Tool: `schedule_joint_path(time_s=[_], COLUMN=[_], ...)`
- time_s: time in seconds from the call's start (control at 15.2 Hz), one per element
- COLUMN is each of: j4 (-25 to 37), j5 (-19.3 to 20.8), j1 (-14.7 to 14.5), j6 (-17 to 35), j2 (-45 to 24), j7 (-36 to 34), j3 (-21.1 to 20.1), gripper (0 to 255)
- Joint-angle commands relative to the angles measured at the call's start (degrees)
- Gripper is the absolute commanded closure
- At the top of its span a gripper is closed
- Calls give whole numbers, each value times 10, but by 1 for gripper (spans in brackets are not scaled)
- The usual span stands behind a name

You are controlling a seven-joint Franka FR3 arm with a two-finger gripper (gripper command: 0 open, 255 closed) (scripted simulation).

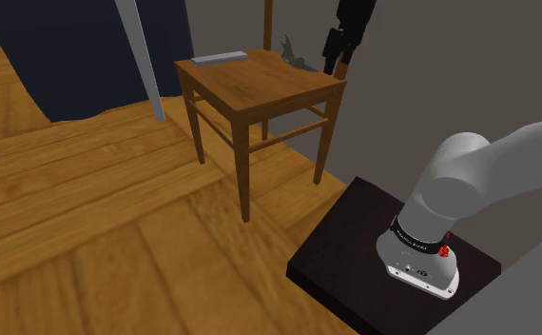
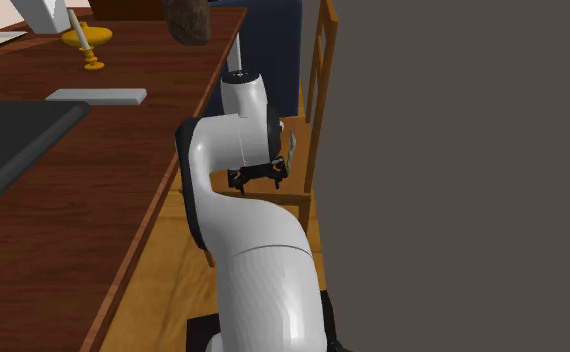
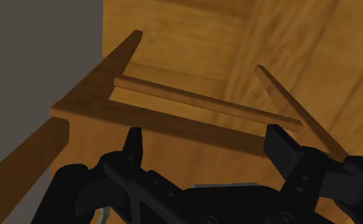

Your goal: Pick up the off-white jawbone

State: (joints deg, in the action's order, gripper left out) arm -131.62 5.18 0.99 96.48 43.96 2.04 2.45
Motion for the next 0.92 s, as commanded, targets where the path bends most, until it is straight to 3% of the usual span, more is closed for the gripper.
schedule_joint_path(time_s=[0.0, 0.86], j4=[0, 236], j5=[0, -6], j1=[0, 23], j6=[0, 50], j2=[0, -282], j7=[0, 26], j3=[0, 64], gripper=[0, 0])
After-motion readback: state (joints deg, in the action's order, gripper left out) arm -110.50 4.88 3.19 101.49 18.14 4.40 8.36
